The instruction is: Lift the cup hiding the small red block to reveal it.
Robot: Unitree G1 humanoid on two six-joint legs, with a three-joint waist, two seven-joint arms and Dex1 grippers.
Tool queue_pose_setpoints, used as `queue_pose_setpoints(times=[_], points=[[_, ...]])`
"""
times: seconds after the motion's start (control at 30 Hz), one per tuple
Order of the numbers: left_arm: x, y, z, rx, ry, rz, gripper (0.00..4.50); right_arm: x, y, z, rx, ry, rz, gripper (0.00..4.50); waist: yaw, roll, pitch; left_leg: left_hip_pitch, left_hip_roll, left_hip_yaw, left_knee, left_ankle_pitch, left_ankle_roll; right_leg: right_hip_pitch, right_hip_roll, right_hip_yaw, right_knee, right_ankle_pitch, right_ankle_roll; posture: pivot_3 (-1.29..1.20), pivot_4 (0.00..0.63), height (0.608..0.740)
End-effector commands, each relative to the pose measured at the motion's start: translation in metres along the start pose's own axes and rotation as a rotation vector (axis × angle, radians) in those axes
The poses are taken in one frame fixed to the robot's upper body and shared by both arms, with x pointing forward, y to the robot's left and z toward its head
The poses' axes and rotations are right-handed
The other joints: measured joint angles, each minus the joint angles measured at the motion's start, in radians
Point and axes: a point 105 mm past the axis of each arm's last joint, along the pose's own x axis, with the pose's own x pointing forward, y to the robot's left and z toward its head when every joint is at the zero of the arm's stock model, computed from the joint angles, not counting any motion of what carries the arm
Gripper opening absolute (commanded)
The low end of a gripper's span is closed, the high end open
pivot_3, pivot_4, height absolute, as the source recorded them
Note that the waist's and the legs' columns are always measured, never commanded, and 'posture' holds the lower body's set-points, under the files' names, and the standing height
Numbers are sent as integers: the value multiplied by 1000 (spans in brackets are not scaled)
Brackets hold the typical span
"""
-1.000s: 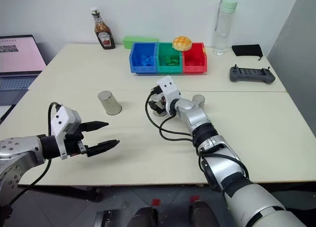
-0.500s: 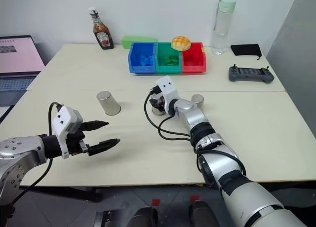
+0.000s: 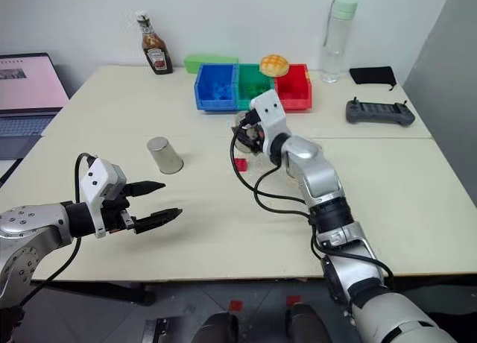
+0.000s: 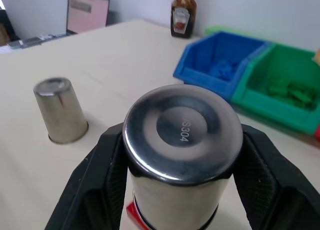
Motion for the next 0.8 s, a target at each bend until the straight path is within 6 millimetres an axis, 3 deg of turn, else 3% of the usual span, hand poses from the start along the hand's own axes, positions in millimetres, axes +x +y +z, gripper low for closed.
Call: queue_pose_setpoints(times=[0.03,0.27,0.63,0.7,0.8], points=[[4,0,9,35,-31,-7,4500,-3,-1,9,-16,-19,-19,2569,-3,0,0,0,0,0,0,0,0,0,0,0,0,0,0,0,150,740],[5,0,10,37,-32,-10,4500,1,-8,-22,-51,84,-61,2569,-6,0,0,0,1,0,0,0,0,0,1,0,0,0,0,0,150,740],[3,2,11,41,-28,-4,4500,4,-18,-47,-14,143,-105,2569,-6,0,0,0,0,0,0,0,0,0,1,0,0,0,0,0,150,740],[3,2,12,41,-28,-5,4500,4,-20,-48,-5,141,-111,3278,-6,0,0,0,0,0,0,0,0,0,1,1,0,0,0,0,150,740],[4,2,12,42,-29,-5,4500,5,-23,-46,12,125,-117,3905,-6,0,0,0,0,0,0,0,0,0,1,0,0,0,0,0,150,740]])
